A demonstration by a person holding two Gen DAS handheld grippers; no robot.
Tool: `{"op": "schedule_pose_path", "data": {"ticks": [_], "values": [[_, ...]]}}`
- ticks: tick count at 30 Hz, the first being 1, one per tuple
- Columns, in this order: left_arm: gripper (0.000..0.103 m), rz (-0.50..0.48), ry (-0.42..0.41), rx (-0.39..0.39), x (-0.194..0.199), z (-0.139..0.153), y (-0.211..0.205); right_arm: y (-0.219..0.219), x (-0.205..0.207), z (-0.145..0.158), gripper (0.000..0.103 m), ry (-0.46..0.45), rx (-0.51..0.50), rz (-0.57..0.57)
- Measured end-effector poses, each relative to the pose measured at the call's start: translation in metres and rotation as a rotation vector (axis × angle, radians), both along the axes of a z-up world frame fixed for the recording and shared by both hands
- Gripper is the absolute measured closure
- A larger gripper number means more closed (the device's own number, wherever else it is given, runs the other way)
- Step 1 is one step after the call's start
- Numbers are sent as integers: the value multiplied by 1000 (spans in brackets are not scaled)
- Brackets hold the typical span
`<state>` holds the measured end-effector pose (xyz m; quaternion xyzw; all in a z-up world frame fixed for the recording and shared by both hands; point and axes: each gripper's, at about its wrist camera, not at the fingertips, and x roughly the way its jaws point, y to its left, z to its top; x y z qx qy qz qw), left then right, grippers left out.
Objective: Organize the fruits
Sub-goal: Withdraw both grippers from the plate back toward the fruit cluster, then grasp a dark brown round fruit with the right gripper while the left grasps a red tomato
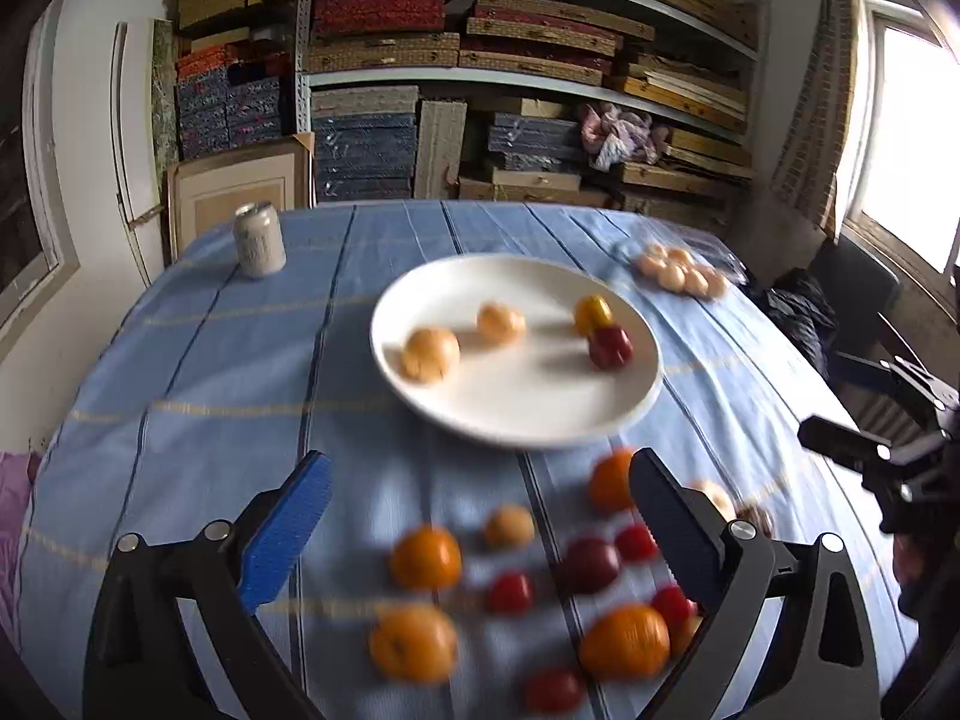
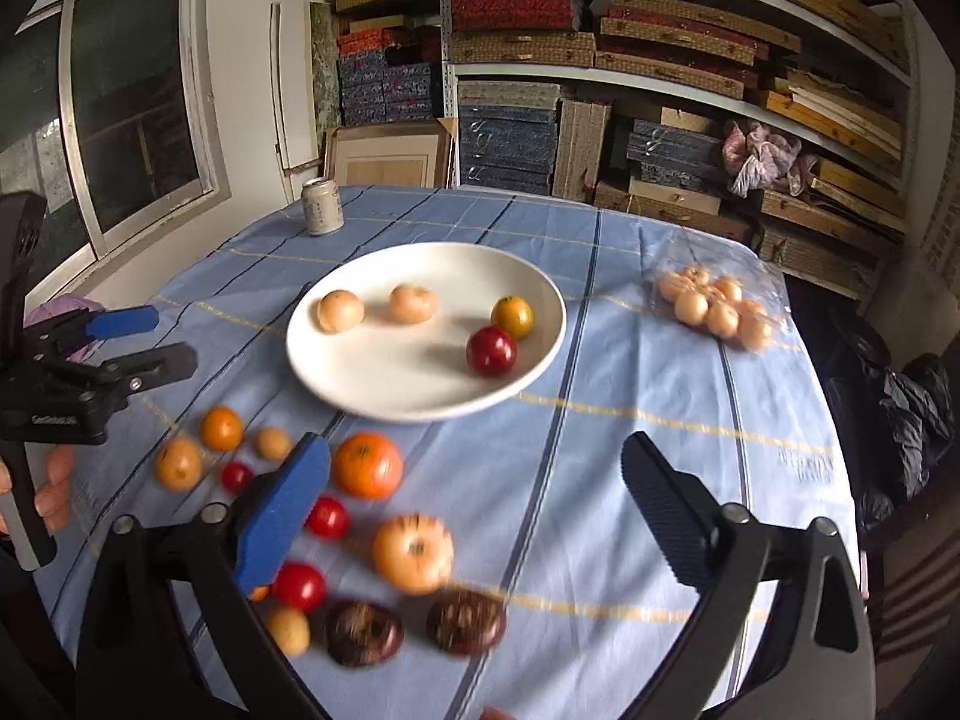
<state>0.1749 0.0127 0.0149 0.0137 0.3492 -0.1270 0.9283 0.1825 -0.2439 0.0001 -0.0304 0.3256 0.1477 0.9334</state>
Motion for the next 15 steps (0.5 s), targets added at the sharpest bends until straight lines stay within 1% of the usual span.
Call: {"op": "schedule_pose_path", "data": {"ticks": [2, 5, 8, 10, 11, 12, 13, 15], "values": [[3, -13, 22, -2, -24, -14, 1, -4, -19, -10, 7, 13, -21, -12], [3, -27, 45, 56, -53, -39, -5, -10, -37, -28, 7, 40, -22, -26], [3, -40, 33, 103, -74, -55, -11, -12, -43, -45, 8, 69, -21, -45], [4, -45, 36, 120, -80, -64, -14, -11, -44, -58, 19, 85, -37, -49], [4, -42, 38, 119, -78, -65, -15, -9, -43, -63, 28, 105, -46, -43], [4, -38, 38, 119, -77, -67, -15, -8, -41, -67, 33, 121, -46, -37], [4, -33, 38, 122, -76, -69, -15, -6, -40, -72, 35, 134, -49, -33], [4, -18, 44, 147, -71, -75, -16, -4, -38, -75, 35, 131, -63, -41]]}}
